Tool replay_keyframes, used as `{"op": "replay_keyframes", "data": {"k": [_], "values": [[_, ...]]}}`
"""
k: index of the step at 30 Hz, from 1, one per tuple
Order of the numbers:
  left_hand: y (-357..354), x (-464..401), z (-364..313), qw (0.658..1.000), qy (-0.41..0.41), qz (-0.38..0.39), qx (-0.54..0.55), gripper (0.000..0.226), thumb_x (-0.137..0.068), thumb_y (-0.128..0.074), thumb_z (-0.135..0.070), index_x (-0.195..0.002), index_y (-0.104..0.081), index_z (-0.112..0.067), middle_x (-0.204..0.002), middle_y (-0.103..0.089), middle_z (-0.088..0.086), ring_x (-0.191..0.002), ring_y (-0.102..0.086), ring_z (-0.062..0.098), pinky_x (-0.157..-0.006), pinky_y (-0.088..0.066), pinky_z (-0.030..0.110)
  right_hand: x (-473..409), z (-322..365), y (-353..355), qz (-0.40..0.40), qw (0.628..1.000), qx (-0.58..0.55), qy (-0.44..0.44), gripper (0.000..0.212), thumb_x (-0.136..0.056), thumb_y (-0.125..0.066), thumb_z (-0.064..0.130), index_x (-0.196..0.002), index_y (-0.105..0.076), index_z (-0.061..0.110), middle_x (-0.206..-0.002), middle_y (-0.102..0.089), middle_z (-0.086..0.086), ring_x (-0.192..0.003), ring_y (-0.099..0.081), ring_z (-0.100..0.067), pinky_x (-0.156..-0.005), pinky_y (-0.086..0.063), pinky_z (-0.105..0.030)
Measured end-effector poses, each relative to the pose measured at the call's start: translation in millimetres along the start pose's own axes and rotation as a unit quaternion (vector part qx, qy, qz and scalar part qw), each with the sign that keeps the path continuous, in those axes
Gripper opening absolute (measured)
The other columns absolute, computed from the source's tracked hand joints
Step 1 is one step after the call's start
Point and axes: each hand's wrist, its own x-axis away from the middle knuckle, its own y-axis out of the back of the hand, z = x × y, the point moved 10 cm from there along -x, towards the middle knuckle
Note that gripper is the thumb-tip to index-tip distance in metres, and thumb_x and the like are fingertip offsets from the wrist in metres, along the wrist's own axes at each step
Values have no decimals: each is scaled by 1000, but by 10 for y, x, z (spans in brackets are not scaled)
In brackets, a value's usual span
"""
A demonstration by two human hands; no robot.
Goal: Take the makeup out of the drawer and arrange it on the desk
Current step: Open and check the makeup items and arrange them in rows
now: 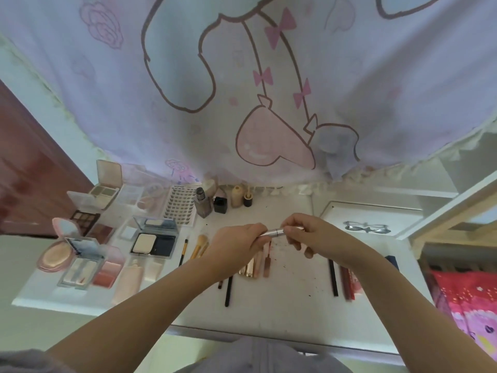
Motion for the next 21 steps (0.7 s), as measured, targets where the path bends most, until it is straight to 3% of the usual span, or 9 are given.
{"op": "replay_keyframes", "data": {"k": [3,5,8,12,16,19,21], "values": [[118,24,-18,998,-33,-44,16,58,-89,-16,-55,-97,-61,-18,-72,-58,-4,-58,-54,19,-50,-29,26,35,-16,9,-9,999,-9,-32,45,-98,-37,46,-84,-63,12,-56,-53,6,-50,-43,-8,-50,-35,-20],[146,32,-44,997,-57,-58,15,50,-91,-23,-50,-94,-61,-19,-69,-57,-5,-53,-51,17,-44,-23,24,42,-5,30,-17,999,-21,-26,41,-99,-39,40,-79,-61,12,-51,-48,8,-47,-38,-9,-50,-32,-20],[221,32,-41,994,-60,-89,10,39,-92,-32,-45,-86,-61,-20,-60,-52,-8,-44,-43,12,-42,-15,13,64,36,52,-14,999,-40,-15,23,-97,-48,30,-87,-60,14,-62,-56,7,-55,-45,-7,-50,-36,-17],[210,-27,-17,996,-55,-70,25,54,-90,-19,-53,-97,-60,-19,-69,-52,-9,-53,-41,9,-45,-21,14,64,4,134,-31,998,-41,-48,40,-97,-44,43,-81,-63,12,-53,-53,6,-44,-42,-7,-44,-31,-17],[233,-86,-29,995,-63,-76,23,55,-90,-20,-53,-98,-62,-18,-73,-60,-5,-53,-40,8,-45,-23,14,79,57,191,-14,998,-53,-26,19,-96,-52,30,-93,-61,15,-64,-58,7,-56,-48,-8,-50,-36,-18],[239,-116,-53,995,-65,-76,30,54,-91,-21,-52,-98,-62,-18,-73,-60,-4,-52,-41,8,-44,-30,21,83,30,238,-20,997,-51,-47,37,-96,-46,43,-92,-64,11,-62,-59,6,-52,-48,-7,-48,-36,-17],[248,-135,-84,994,-73,-81,27,50,-91,-24,-50,-97,-62,-18,-71,-60,-5,-51,-42,8,-43,-28,19,71,39,269,-23,998,-36,-39,37,-98,-43,40,-87,-63,11,-57,-55,6,-46,-44,-5,-46,-33,-16]]}}
